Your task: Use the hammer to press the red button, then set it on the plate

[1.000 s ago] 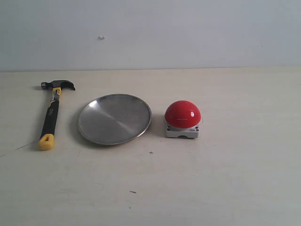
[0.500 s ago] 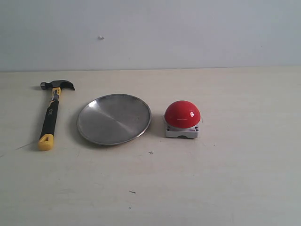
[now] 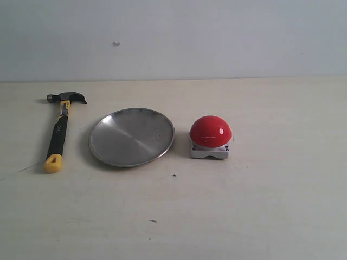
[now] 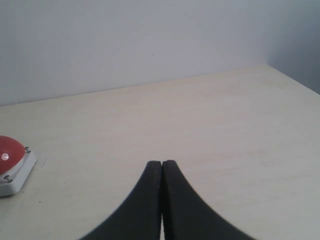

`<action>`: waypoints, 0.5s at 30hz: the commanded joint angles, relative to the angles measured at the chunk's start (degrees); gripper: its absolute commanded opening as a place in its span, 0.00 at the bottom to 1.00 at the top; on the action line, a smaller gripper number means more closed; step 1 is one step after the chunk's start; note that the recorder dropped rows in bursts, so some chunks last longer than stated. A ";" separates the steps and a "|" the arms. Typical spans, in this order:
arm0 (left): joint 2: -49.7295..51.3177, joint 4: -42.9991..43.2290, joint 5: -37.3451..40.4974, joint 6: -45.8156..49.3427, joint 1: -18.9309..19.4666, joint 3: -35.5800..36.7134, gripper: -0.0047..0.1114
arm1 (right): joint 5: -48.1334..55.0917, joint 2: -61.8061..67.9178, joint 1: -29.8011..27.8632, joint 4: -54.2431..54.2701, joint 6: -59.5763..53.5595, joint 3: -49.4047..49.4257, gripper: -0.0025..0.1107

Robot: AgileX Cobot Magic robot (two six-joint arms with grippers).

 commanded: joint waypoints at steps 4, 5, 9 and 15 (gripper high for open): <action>29.46 9.90 20.82 0.66 -4.98 -25.51 0.04 | -0.53 -0.33 -0.37 -0.22 0.14 0.25 0.02; 31.99 10.07 21.40 0.42 -5.60 -28.12 0.04 | -0.53 -0.33 -0.37 -0.22 0.14 0.25 0.02; 39.27 10.07 23.26 0.26 -7.61 -37.10 0.04 | -0.53 -0.33 -0.37 -0.22 0.14 0.25 0.02; 44.88 10.38 28.04 0.74 -8.88 -49.30 0.27 | -0.53 -0.33 -0.37 -0.22 0.14 0.25 0.02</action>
